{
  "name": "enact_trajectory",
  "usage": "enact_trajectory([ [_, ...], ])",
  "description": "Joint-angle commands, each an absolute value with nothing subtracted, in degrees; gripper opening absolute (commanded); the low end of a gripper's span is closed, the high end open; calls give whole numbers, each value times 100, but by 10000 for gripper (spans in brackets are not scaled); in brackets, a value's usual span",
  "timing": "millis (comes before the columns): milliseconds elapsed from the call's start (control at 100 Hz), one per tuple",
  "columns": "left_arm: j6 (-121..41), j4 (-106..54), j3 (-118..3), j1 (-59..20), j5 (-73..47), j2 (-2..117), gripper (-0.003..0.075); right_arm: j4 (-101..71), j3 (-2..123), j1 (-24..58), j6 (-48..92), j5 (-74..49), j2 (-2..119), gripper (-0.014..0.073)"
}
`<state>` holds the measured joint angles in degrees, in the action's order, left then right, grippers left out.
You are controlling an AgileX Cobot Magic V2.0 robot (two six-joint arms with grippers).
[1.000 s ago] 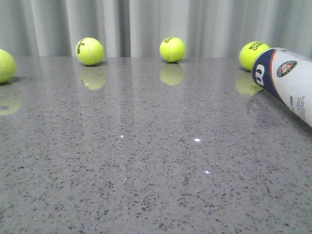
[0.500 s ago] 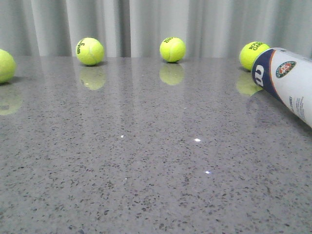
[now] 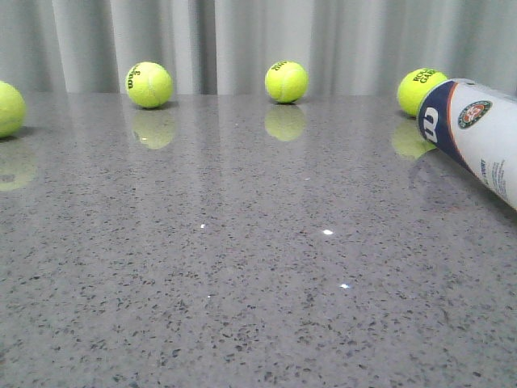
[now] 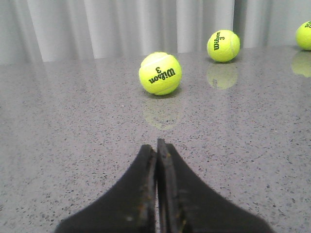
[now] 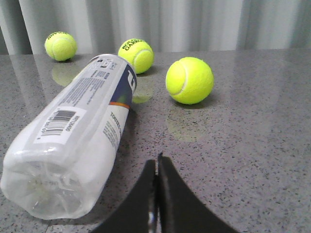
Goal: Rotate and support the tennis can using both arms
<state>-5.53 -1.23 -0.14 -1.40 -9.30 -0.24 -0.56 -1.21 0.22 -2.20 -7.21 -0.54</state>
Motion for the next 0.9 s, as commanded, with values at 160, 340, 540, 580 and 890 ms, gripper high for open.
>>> enact_trajectory([
  [160, -509, -135, 251, -119, -510, -250, -21, -71, 1001, -22, -179, -1162, 383, -66],
  [340, -509, -135, 251, -119, -510, -250, -21, -148, 2064, -22, -179, -2304, 1478, -66],
  [540, -509, -135, 251, -119, -510, -250, -21, -181, 3249, -22, -179, -3334, 2873, -66],
  [580, -509, -135, 251, -119, -510, -250, -20, -188, 3431, -22, -179, -3403, 3185, -63],
  [890, -509, -135, 251, -119, -510, -250, -21, -256, 4949, -9, -179, -4075, 5071, 541],
])
